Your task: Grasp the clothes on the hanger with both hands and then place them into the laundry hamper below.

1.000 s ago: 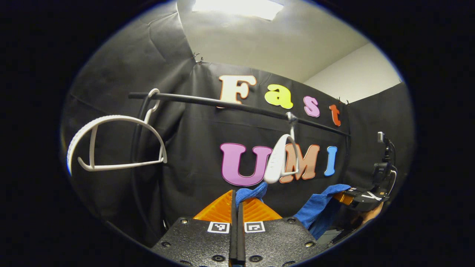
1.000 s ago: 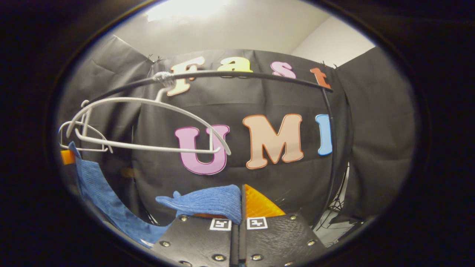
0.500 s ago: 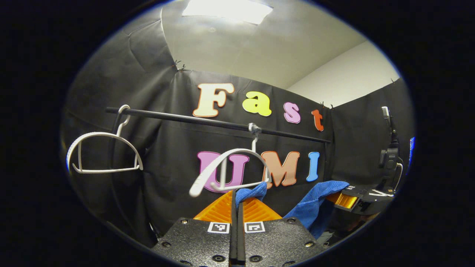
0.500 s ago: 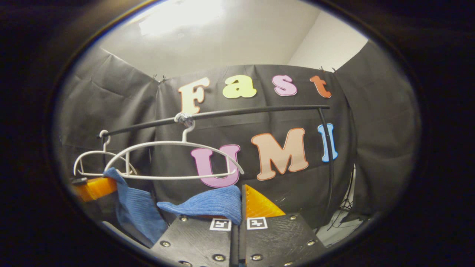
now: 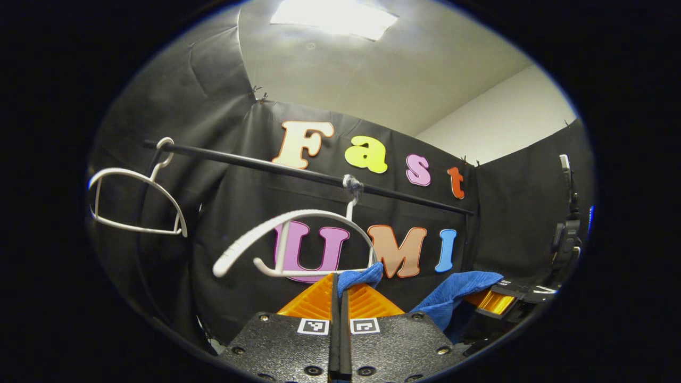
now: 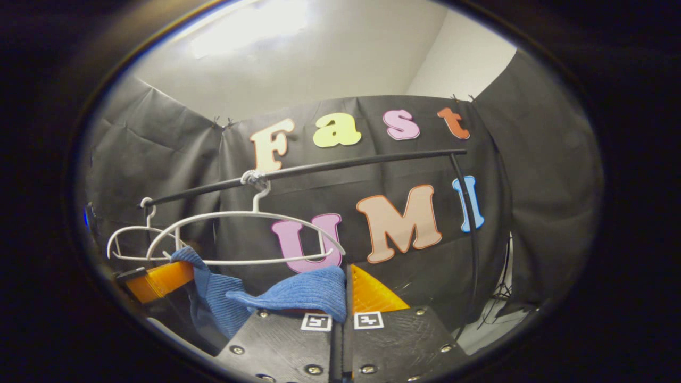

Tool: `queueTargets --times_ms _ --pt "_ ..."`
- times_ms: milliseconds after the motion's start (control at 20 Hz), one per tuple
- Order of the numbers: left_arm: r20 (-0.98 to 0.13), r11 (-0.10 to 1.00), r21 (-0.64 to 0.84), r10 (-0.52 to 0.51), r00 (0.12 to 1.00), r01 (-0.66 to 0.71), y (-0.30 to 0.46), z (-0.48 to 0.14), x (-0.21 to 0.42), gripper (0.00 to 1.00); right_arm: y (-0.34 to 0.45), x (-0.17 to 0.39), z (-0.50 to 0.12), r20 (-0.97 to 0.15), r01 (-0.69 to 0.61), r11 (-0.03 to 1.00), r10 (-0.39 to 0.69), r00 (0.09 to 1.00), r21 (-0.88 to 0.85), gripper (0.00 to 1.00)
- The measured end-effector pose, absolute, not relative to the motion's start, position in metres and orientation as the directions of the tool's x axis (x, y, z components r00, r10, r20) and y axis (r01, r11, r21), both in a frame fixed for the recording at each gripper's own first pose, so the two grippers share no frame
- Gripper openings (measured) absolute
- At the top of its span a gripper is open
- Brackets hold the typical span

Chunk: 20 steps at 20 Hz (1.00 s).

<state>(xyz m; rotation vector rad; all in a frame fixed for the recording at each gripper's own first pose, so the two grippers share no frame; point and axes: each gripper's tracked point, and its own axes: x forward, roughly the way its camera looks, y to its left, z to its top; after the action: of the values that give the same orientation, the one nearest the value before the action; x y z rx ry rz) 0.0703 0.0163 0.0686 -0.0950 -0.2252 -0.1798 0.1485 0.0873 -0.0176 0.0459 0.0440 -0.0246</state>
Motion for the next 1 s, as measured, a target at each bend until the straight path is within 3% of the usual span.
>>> queueTargets --times_ms 600,1000 --pt "0.037 0.991 -0.027 -0.128 0.991 0.129 0.028 -0.08 0.123 0.0 0.07 0.168 -0.194 -0.284 0.078 0.993 -0.05 0.957 0.086 0.01" --pt "-0.101 0.995 -0.072 -0.078 0.992 0.071 0.048 -0.183 0.142 0.0 0.057 0.16 -0.305 -0.42 0.106 0.987 -0.045 0.907 0.123 0.01"
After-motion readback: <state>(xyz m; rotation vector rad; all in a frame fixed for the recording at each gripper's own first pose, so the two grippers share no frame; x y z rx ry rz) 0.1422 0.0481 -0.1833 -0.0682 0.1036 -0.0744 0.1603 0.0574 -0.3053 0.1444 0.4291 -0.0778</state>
